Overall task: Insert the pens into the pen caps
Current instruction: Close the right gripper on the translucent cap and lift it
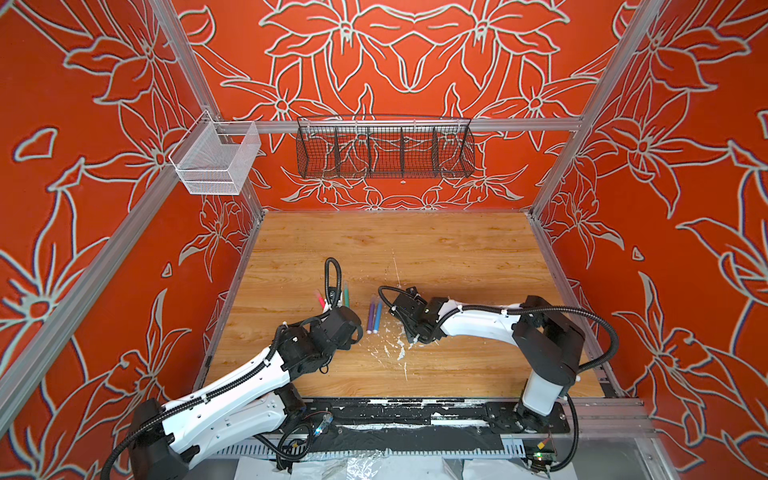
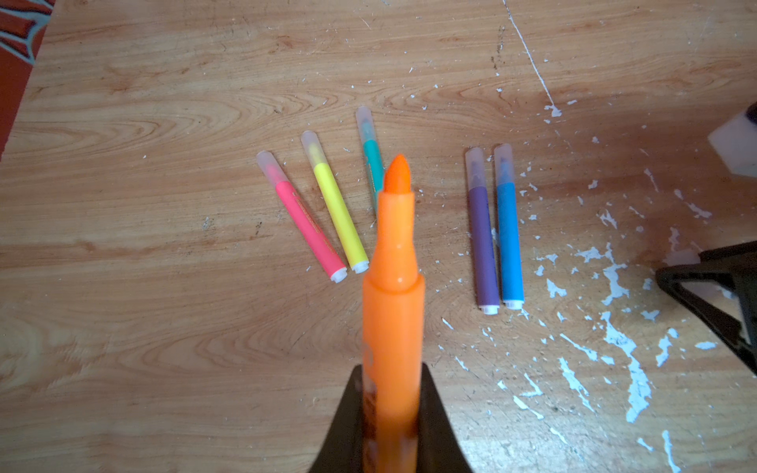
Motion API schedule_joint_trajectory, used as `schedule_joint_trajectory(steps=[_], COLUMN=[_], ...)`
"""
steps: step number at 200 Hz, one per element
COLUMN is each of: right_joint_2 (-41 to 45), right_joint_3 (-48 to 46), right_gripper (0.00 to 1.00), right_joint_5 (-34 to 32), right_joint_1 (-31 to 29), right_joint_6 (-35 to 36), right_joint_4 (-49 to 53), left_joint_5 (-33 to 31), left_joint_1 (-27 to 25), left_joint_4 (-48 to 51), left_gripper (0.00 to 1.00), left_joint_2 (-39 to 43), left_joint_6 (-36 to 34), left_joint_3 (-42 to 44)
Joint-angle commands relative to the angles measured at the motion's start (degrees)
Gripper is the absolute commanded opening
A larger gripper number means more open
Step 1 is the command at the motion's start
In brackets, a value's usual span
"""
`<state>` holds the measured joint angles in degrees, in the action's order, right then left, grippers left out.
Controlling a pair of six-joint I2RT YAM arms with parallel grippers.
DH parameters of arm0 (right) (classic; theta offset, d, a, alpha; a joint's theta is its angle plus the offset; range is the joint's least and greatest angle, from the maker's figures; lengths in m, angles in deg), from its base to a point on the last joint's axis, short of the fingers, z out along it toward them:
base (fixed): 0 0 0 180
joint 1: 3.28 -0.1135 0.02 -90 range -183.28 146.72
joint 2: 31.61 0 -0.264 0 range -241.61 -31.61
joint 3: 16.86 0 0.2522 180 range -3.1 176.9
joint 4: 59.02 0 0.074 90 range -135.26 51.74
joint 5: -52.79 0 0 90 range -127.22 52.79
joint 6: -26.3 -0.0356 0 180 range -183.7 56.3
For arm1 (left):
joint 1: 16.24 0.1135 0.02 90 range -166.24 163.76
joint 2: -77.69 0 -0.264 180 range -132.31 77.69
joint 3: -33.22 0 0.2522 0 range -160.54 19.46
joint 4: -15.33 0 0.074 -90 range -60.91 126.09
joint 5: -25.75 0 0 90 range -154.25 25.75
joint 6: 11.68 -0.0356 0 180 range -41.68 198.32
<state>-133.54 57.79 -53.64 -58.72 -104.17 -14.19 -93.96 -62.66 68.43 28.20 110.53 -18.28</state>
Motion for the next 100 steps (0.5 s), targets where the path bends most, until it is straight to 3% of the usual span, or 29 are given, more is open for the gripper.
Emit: schedule_joint_trajectory(steps=[1,53,100], right_joint_2=[0.13,0.15,-0.06], right_joint_3=[-1.63,-2.79,-3.00], right_gripper=[0.36,0.22,0.17], right_joint_5=[1.18,2.98,3.35], right_joint_1=[0.59,1.47,1.66], right_joint_6=[-0.23,-0.13,-0.09], right_joint_4=[1.35,-0.21,-0.48], left_joint_5=[-0.82,-0.70,-0.60], left_joint_1=[0.18,0.18,0.19], left_joint_4=[-0.31,-0.40,-0.48], left_gripper=[0.00,0.00,0.00], left_joint_2=[0.72,0.80,0.88], left_joint_6=[0.81,0.76,0.68], left_joint_3=[0.47,0.48,0.56])
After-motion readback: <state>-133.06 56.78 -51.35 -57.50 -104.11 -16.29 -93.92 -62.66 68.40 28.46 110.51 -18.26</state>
